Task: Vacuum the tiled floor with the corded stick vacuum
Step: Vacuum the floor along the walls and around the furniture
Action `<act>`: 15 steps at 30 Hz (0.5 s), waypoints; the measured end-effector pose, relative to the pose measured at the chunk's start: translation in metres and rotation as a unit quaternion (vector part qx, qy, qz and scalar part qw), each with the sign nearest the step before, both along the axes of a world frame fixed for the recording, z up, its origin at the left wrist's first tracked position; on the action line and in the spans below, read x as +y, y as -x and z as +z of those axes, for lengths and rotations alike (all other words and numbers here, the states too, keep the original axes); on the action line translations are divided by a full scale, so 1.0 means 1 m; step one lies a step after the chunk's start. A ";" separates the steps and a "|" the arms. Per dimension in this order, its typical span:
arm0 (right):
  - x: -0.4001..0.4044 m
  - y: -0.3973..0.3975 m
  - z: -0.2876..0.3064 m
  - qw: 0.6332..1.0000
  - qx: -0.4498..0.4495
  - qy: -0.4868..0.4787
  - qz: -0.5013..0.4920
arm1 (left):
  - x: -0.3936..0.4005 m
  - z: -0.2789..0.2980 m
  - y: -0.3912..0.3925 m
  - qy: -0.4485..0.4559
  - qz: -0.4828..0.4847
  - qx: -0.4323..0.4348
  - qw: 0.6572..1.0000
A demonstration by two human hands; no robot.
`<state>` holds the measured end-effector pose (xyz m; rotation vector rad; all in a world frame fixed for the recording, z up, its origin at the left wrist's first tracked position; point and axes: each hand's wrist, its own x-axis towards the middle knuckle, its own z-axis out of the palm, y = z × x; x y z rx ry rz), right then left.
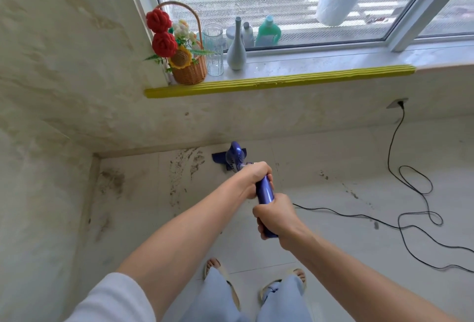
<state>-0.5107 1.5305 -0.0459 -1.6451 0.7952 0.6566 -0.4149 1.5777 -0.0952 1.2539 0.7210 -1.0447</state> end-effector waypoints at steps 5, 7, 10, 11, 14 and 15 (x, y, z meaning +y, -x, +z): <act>-0.009 -0.018 -0.009 1.000 -0.002 0.020 0.013 | -0.011 -0.004 -0.016 -0.005 0.008 -0.013 1.000; -0.017 -0.032 -0.009 1.000 -0.002 0.021 0.023 | -0.017 -0.004 -0.027 -0.012 0.014 -0.017 1.000; -0.029 -0.039 -0.005 1.000 0.012 0.016 0.021 | -0.025 -0.001 -0.034 -0.033 0.001 -0.017 0.999; -0.032 -0.038 -0.002 1.000 0.018 0.011 0.021 | -0.028 -0.002 -0.034 -0.039 -0.012 -0.014 0.999; -0.041 -0.035 0.008 0.999 0.032 -0.016 0.017 | -0.033 -0.002 -0.033 -0.049 -0.040 -0.006 0.998; -0.043 -0.037 0.010 0.999 0.034 -0.021 0.015 | -0.035 0.000 -0.034 -0.048 -0.044 -0.004 0.998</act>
